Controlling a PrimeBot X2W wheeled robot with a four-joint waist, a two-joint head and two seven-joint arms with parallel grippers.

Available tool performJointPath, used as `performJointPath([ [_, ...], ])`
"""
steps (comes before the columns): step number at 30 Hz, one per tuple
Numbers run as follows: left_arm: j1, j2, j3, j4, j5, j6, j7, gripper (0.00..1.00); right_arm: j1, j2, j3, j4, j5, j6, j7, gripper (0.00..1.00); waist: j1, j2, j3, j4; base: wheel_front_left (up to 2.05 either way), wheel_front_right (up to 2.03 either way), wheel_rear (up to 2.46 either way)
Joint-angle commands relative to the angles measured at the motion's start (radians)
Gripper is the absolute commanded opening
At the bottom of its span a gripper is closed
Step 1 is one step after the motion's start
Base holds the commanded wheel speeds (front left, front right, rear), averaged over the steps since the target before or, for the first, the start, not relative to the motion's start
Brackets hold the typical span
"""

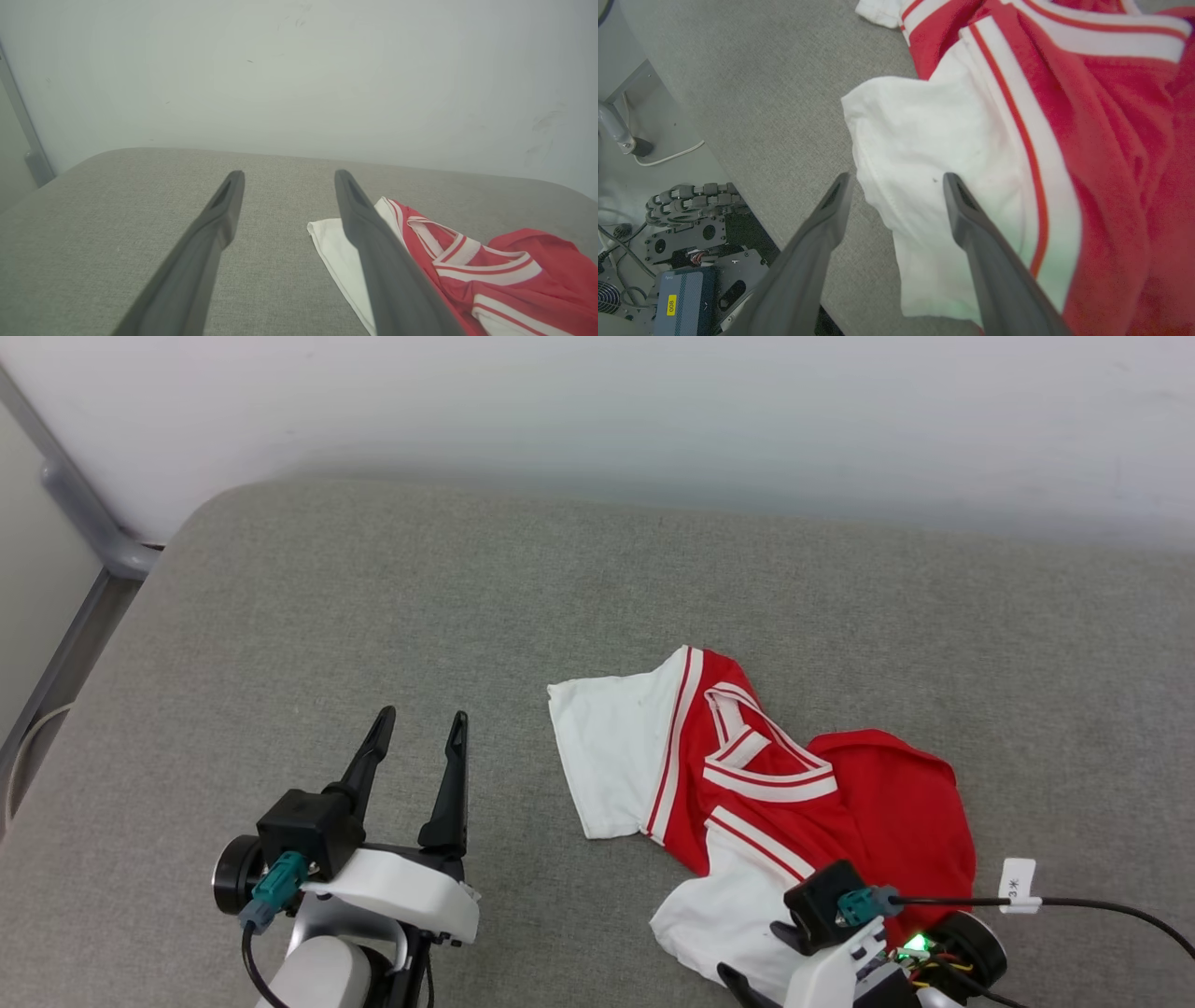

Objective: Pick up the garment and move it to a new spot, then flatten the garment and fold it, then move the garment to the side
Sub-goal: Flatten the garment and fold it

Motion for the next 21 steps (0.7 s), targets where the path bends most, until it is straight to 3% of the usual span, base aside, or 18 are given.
performJointPath([
  [1, -0.013, -0.011, 0.003, -0.008, 0.01, -0.008, -0.002, 1.0, -0.023, -0.01, 0.017, 0.018, 0.003, 0.0, 0.016, 1.0, 0.0, -0.0001, 0.017, 0.018, 0.0, 0.0, 0.0],
  [14, -0.033, -0.07, 0.052, 0.005, 0.053, -0.058, -0.002, 1.0, -0.082, -0.022, 0.166, 0.307, 0.05, 0.0, 0.143, 1.0, 0.0, -0.0001, 0.072, 0.06, 0.0, 0.0, 0.0],
  [15, -0.033, -0.073, 0.056, 0.007, 0.056, -0.061, -0.002, 1.0, -0.076, -0.022, 0.176, 0.321, 0.065, 0.0, 0.154, 0.67, 0.0, -0.0001, 0.071, 0.061, 0.0, 0.0, 0.0],
  [16, -0.031, -0.076, 0.059, 0.009, 0.06, -0.063, -0.002, 1.0, -0.074, -0.021, 0.186, 0.329, 0.077, 0.001, 0.161, 0.42, 0.0, -0.0001, 0.07, 0.06, 0.0, 0.0, 0.0],
  [18, -0.029, -0.081, 0.067, 0.013, 0.067, -0.069, -0.002, 1.0, -0.079, -0.025, 0.196, 0.332, 0.09, 0.001, 0.162, 0.0, 0.0, -0.0001, 0.068, 0.058, 0.0, 0.0, 0.0],
  [21, -0.023, -0.087, 0.078, 0.017, 0.079, -0.076, -0.002, 1.0, -0.107, -0.025, 0.192, 0.302, 0.095, 0.001, 0.129, 0.0, 0.0, -0.0001, 0.06, 0.049, 0.0, 0.0, 0.0],
])
